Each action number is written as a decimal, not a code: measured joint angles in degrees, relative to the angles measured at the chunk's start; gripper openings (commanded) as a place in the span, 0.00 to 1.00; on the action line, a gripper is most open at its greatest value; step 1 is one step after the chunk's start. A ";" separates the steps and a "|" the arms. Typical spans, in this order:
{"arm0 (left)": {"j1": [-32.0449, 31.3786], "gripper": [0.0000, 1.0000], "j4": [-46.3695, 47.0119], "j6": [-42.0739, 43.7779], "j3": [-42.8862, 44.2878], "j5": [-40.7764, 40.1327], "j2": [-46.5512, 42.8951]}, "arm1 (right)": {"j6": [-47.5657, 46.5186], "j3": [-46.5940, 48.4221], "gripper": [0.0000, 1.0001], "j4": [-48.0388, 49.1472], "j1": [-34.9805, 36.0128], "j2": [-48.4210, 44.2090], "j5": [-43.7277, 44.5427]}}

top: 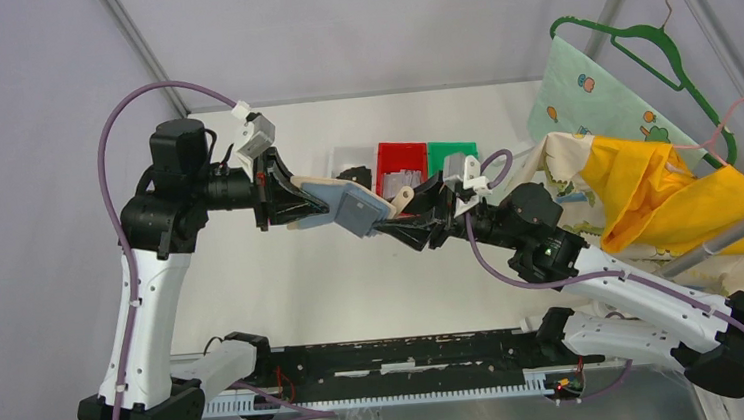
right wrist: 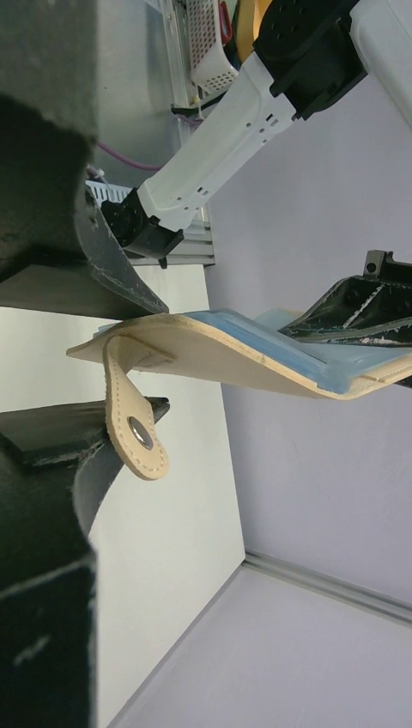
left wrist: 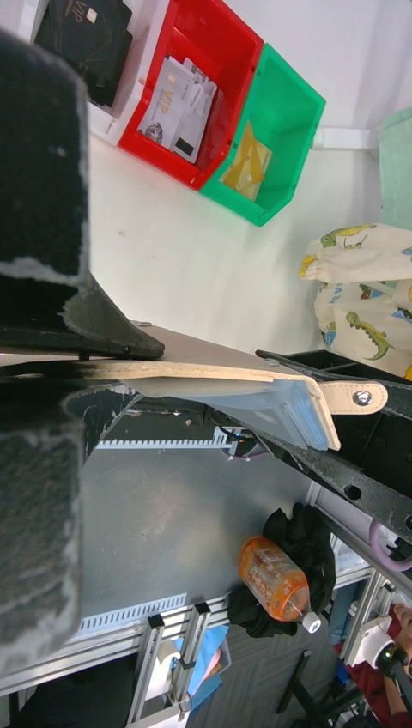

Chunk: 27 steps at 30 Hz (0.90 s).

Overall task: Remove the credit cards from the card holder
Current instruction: Remove the credit card from the card holder.

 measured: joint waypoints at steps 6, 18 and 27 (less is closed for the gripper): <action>0.00 0.04 0.02 -0.11 0.26 0.15 0.00 | -0.31 0.00 0.43 0.33 0.00 0.02 1.03; 0.00 0.04 1.31 -2.38 0.24 0.46 -0.13 | 2.86 -0.04 0.32 8.02 0.00 2.49 -6.43; 0.02 0.04 1.33 -2.45 0.24 2.69 -0.44 | 1.51 -0.07 0.36 7.37 0.00 1.75 -5.66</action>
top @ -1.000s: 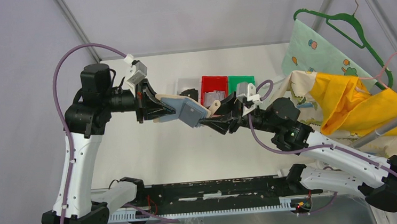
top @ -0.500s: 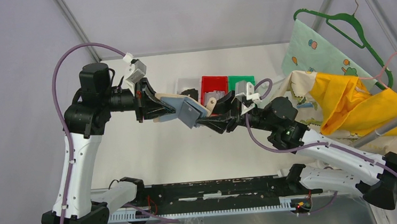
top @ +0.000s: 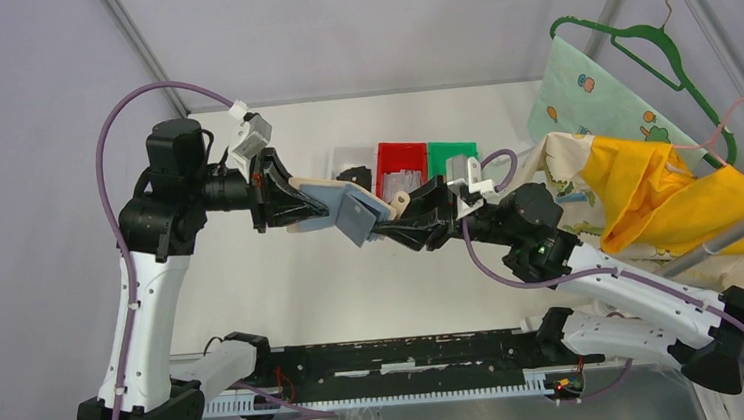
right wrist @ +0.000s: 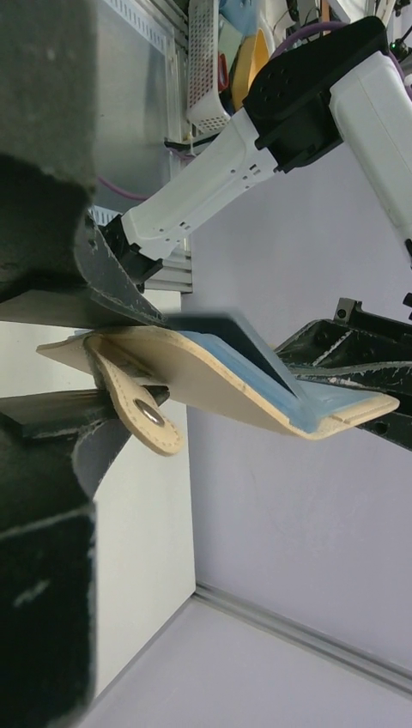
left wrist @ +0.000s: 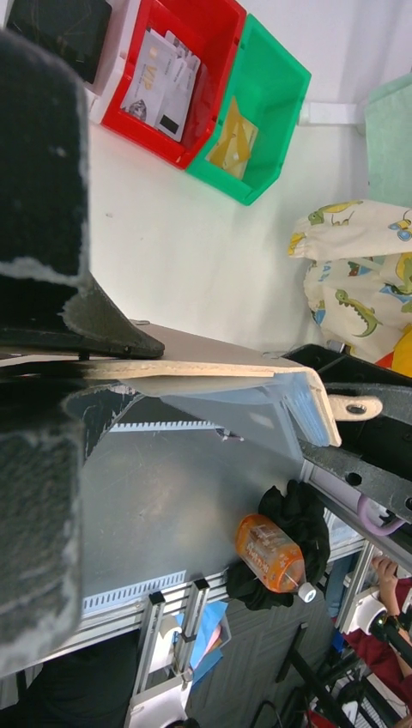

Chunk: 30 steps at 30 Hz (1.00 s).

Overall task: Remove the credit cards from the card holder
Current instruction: Remove the credit card from the card holder.

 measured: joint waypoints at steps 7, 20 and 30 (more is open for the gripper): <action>-0.02 0.04 0.02 0.00 0.00 0.79 0.00 | 0.28 -0.11 0.60 2.21 0.00 1.70 0.79; -0.02 0.41 0.11 0.20 -0.04 -0.92 -0.02 | 4.87 0.35 0.00 5.11 0.22 5.81 5.49; -0.02 0.87 0.76 7.69 -8.61 -12.44 -4.55 | -7.21 18.86 0.00 -26.80 4.37 12.98 22.82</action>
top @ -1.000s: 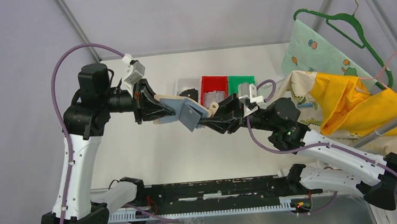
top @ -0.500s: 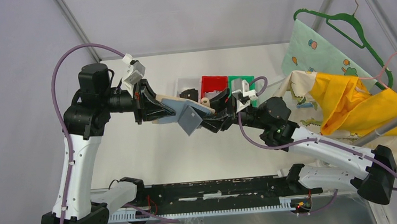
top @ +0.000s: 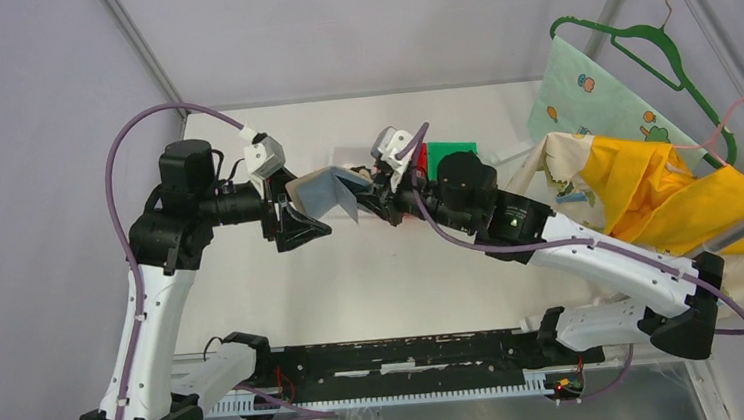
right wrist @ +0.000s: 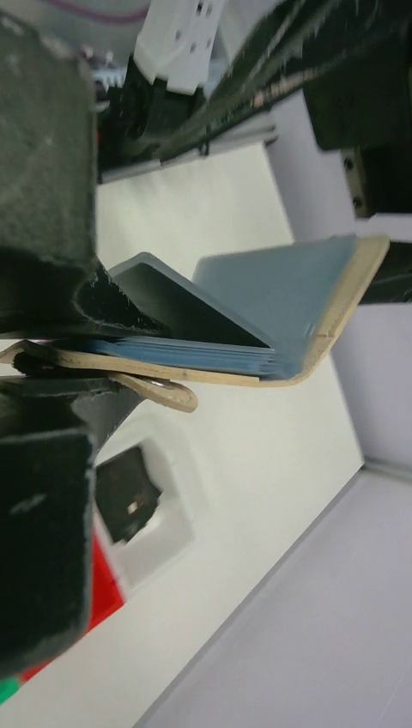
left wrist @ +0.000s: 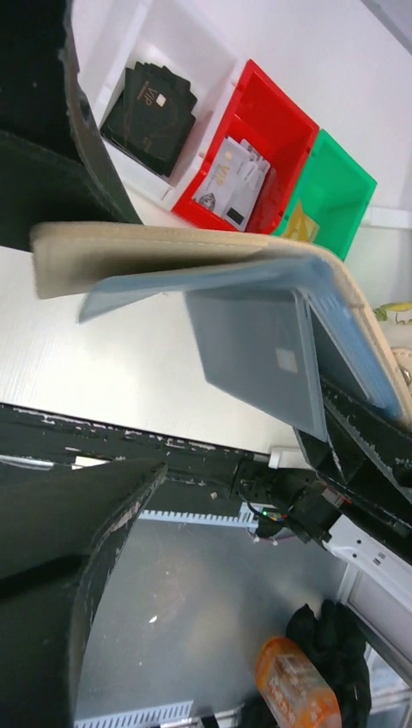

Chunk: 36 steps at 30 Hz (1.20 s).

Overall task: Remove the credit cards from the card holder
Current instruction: Remove the credit card from the card holder.

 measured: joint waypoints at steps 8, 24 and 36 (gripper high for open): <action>0.00 0.93 1.38 2.95 -3.80 -4.07 -1.16 | -10.45 13.57 0.00 -22.45 4.92 6.99 17.86; 0.00 0.75 4.31 1.99 -7.08 -6.71 -1.29 | -13.75 15.37 0.00 -29.70 6.67 6.38 14.78; 0.00 0.43 2.84 2.95 -7.21 -6.40 -1.33 | -8.61 6.86 0.00 -20.11 -2.08 0.66 -8.37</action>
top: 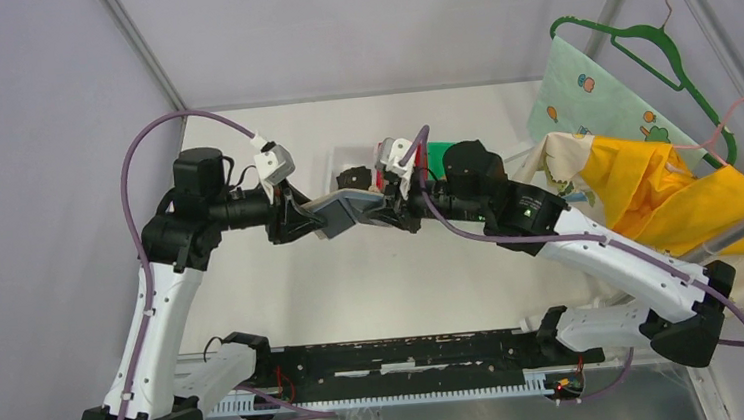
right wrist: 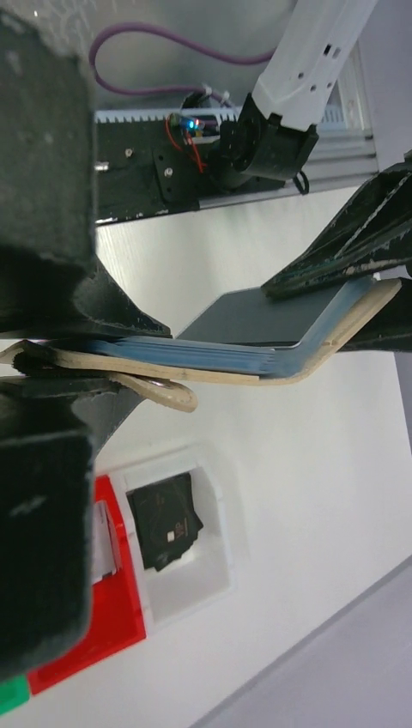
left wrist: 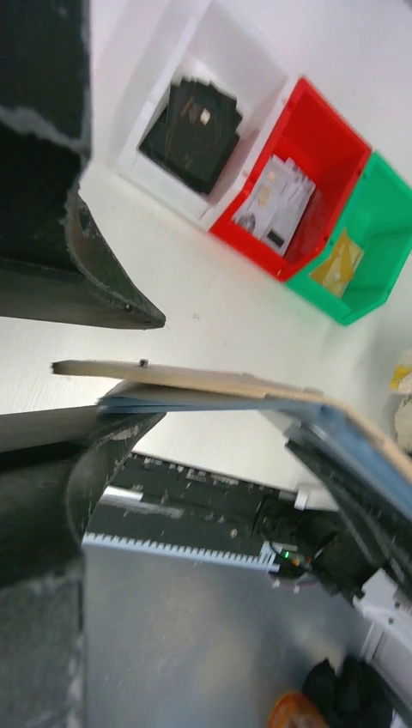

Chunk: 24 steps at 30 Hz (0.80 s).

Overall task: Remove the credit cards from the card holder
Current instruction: Remove the credit card from the card holder.

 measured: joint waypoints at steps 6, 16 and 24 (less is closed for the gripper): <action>0.00 0.46 -10.27 5.38 4.44 6.99 3.76 | 8.13 -9.14 0.00 11.21 -7.61 -2.49 -14.23; 0.00 0.48 -11.37 5.09 5.31 9.92 4.98 | 20.44 -14.69 0.00 27.82 -9.90 -2.67 -27.15; -0.02 0.34 -6.56 1.99 4.22 10.56 0.90 | 29.77 -20.81 0.00 40.48 -13.68 -3.89 -31.45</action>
